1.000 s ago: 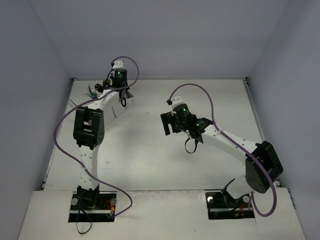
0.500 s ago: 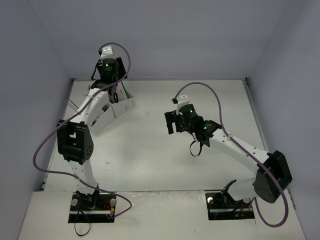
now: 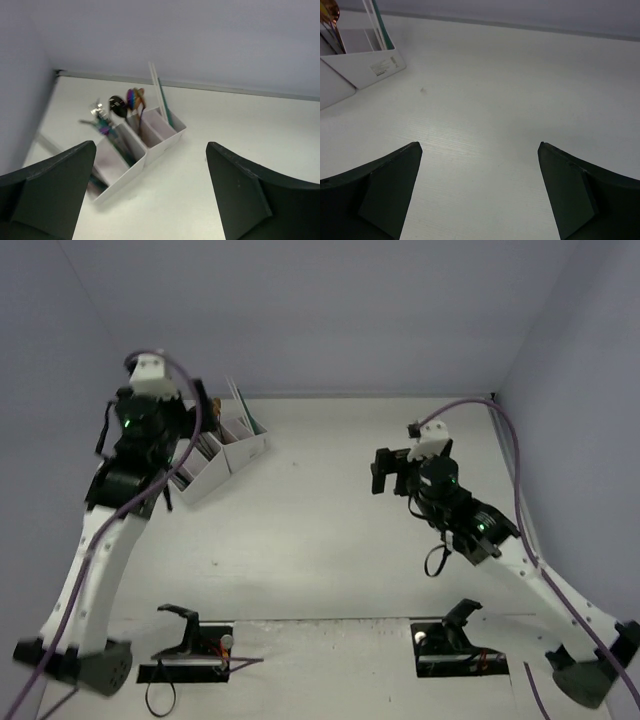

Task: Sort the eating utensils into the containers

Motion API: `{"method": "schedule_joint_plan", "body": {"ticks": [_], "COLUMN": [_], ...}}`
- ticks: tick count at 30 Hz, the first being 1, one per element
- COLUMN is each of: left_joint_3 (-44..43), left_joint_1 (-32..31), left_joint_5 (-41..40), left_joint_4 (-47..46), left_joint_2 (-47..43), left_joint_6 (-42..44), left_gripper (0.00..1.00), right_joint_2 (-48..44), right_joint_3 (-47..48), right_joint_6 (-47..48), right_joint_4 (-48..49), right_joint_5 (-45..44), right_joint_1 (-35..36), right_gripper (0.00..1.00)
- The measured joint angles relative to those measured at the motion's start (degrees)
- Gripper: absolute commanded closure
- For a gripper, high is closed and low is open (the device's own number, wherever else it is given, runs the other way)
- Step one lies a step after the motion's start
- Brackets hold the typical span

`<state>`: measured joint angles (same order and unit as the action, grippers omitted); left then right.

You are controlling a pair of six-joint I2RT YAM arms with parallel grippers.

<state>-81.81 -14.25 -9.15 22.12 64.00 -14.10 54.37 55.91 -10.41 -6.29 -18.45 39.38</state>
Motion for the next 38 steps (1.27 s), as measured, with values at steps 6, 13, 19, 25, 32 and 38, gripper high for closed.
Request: {"method": "schedule_joint_plan", "body": {"ticks": [6,13,19,25,32,38], "left_joint_3": [6.69,12.66,21.28,24.75,27.93,28.46], "left_joint_1": [0.02,-0.74,-1.12,-1.12,-1.12,-1.12], "left_joint_5": [-6.33,-12.2,-13.63,-15.03,-16.07,-16.46], "left_joint_4": [11.17,21.86,26.86,28.19,28.34,28.3], "left_joint_2": [-24.57,-40.35,-43.62,-47.08,-49.89,-50.24], "left_joint_6": [2.93,2.41,0.33,-0.28,-1.11,-1.14], "left_gripper": [0.07,0.07,0.07,0.07,0.07,0.07], "right_joint_2": [-9.01,-18.14,-23.83,-24.24,-24.64,-25.35], "right_joint_3": [-0.46,-2.24,-3.06,-6.49,-7.54,-7.55], "right_joint_6": [0.02,0.24,1.87,2.36,2.36,2.3], "right_joint_4": [-3.0,-6.75,-7.58,-8.35,-8.62,-8.6], "right_joint_5": [-6.37,-11.53,-13.97,-14.34,-14.65,-15.35], "right_joint_1": [-0.02,-0.02,-0.02,-0.05,-0.05,-0.05], "right_gripper": [0.0,0.0,0.0,0.0,0.0,0.0]}}
